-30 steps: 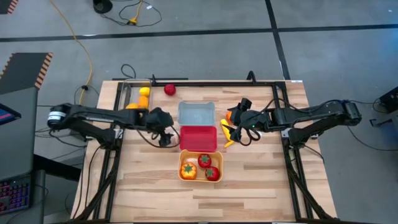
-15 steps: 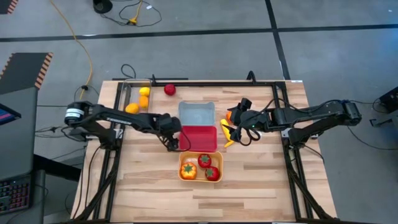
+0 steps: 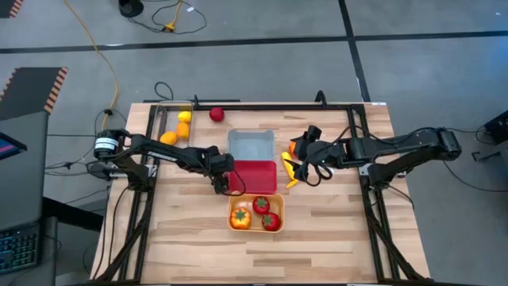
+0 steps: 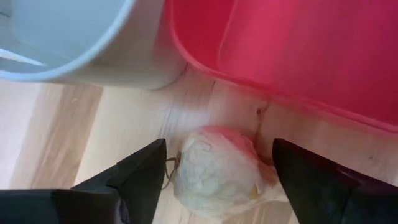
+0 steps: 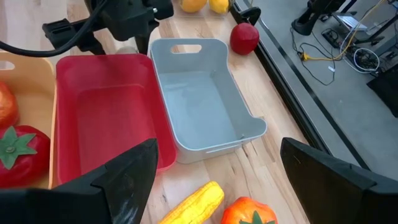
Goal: Sort produce into baskets
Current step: Put the left white garlic into the red bin
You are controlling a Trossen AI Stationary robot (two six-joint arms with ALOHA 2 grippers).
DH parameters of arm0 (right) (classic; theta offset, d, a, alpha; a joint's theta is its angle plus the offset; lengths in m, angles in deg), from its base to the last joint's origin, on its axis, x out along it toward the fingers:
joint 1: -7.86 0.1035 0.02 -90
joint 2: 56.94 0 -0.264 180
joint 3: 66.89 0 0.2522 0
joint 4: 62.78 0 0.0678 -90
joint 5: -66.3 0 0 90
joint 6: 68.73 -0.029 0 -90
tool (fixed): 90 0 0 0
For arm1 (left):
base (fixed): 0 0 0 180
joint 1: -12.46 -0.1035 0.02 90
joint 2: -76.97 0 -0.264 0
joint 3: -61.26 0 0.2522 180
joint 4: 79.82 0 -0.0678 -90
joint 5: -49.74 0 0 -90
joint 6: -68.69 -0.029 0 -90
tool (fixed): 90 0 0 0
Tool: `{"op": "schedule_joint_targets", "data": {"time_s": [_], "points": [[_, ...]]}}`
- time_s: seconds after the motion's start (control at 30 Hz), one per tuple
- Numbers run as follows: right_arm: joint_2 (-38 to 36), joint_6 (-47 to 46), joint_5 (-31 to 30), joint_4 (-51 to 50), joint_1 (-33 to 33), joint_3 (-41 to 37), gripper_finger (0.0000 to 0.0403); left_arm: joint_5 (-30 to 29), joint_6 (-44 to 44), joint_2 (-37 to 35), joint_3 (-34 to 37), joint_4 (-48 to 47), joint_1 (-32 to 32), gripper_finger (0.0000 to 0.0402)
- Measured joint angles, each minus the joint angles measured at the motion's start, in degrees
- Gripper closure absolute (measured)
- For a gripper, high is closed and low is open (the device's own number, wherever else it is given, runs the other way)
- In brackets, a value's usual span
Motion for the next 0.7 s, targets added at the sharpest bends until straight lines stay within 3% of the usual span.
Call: {"op": "schedule_joint_targets", "data": {"time_s": [0.4,0.7], "points": [[0.0,-0.5,0.0,-0.1,-0.1,0.0,0.0037,0.2,0.0,-0.5,-1.3,-4.6,0.0,0.0265],[-2.6,-0.5,-0.1,-2.6,-0.1,0.0,0.0037,0.9,-1.7,-4.0,-10.8,-20.8,0.0,0.027]]}}
